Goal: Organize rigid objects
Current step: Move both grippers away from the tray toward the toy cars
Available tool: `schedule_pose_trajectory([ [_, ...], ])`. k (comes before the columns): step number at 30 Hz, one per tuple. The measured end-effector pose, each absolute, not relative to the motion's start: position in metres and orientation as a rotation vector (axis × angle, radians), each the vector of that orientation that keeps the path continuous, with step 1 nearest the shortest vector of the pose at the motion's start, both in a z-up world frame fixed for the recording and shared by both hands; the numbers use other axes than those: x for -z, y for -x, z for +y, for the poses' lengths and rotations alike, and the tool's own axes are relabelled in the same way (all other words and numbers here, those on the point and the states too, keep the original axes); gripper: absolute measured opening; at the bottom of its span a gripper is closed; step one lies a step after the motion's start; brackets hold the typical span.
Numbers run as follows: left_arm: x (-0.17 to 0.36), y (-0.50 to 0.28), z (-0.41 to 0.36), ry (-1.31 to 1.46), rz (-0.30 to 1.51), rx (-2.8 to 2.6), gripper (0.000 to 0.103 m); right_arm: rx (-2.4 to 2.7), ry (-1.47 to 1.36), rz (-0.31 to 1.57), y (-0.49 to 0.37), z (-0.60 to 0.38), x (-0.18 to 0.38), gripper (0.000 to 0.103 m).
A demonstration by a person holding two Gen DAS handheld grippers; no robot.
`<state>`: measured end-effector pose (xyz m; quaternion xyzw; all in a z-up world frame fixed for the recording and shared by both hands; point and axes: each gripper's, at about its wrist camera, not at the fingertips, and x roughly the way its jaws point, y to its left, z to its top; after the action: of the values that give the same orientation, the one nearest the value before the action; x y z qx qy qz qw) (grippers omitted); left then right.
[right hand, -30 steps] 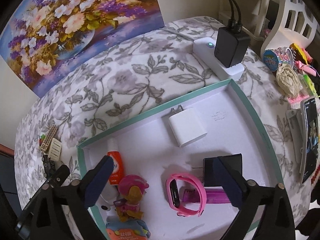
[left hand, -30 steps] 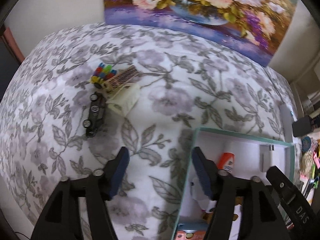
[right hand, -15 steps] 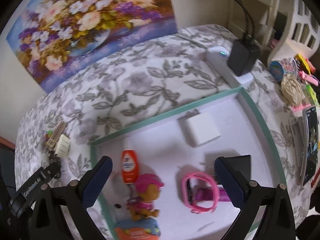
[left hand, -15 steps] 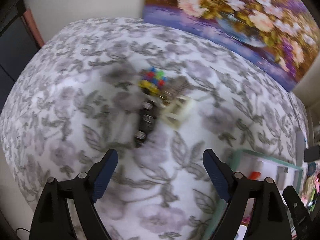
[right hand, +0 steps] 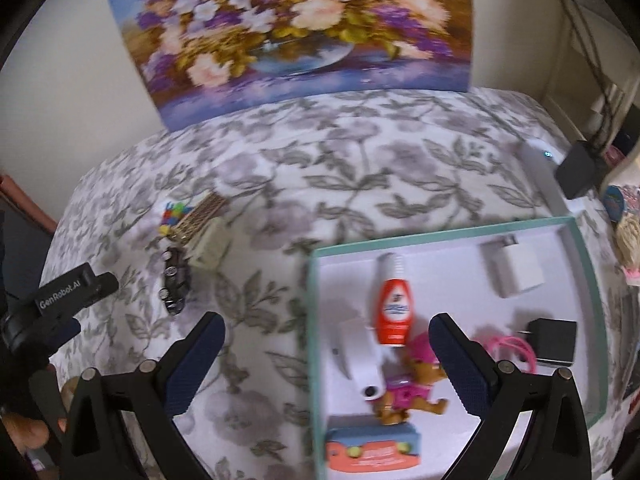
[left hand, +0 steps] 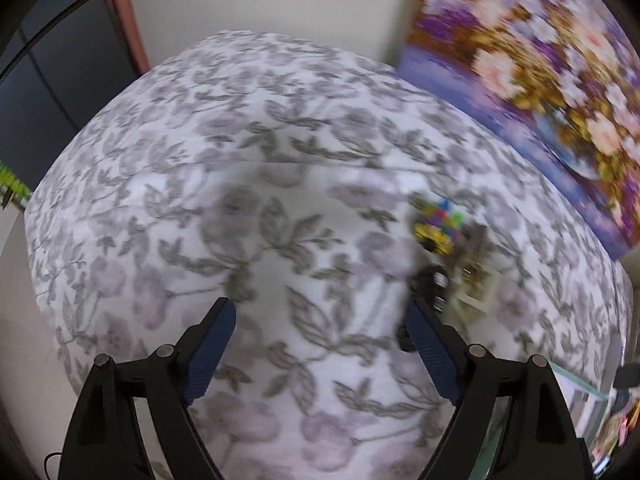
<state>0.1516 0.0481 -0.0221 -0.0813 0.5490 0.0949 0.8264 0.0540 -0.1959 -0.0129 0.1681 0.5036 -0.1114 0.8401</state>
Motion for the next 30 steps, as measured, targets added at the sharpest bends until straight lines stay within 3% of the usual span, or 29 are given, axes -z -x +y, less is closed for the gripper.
schedule_pose_trajectory([
  [9,0.027,-0.158,0.081,0.218,1.177,-0.239,0.087,0.181,-0.347,1.071,-0.069,-0.171,0.022,0.103],
  [30,0.061,-0.193,0.067,0.206,1.246,-0.142,0.087,0.07,-0.365,1.096,-0.118,-0.128,0.057,0.103],
])
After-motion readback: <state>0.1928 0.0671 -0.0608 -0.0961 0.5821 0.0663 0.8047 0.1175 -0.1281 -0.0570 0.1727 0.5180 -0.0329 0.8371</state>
